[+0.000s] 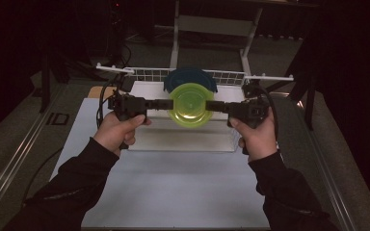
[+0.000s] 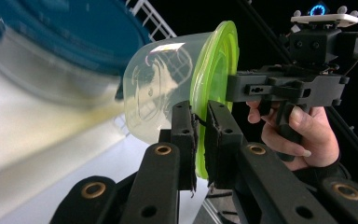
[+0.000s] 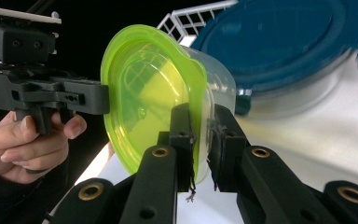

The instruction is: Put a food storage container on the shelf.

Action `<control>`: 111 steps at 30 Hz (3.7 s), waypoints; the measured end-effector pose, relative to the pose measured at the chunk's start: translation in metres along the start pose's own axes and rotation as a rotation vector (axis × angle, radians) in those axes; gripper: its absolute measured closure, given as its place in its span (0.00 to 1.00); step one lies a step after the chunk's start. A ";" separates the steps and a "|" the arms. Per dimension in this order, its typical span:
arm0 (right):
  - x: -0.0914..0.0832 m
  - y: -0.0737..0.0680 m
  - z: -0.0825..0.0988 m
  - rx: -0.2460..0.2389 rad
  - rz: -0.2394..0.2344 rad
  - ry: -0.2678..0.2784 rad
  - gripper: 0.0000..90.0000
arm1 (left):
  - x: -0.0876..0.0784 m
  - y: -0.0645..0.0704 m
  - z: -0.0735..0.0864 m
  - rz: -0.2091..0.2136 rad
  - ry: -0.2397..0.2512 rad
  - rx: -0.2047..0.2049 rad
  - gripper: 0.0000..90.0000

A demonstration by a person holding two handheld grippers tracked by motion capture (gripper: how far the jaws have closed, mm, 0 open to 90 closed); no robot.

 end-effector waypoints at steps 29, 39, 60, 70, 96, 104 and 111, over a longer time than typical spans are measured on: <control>0.026 0.045 -0.066 0.108 0.050 -0.020 0.88 | 0.027 -0.033 -0.074 -0.065 0.056 -0.107 0.87; 0.035 0.057 -0.073 0.172 0.075 -0.027 0.84 | 0.034 -0.041 -0.079 -0.063 0.101 -0.143 0.79; 0.035 0.064 -0.083 0.180 0.045 0.022 0.46 | 0.036 -0.042 -0.087 -0.099 0.150 -0.086 0.41; 0.017 0.055 -0.072 0.067 0.010 0.062 0.25 | 0.008 -0.030 -0.073 -0.093 0.252 0.112 0.12; 0.020 0.053 0.030 -0.122 0.010 0.045 0.27 | 0.002 -0.021 0.031 -0.132 0.193 0.383 0.00; 0.021 0.054 0.059 -0.135 -0.003 0.059 0.27 | 0.007 -0.026 0.061 -0.149 0.169 0.439 0.00; 0.021 0.054 0.082 -0.142 -0.012 0.068 0.26 | 0.009 -0.030 0.083 -0.143 0.148 0.447 0.00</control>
Point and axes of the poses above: each handheld gripper's, and its own axes: x roughly forward along the jaws, z roughly out of its underside, y roughly to its right, the point moved 10 cm from there along x, roughly forward along the jaws, and after that the axes turned 7 degrees about -x, right-handed, at the moved point
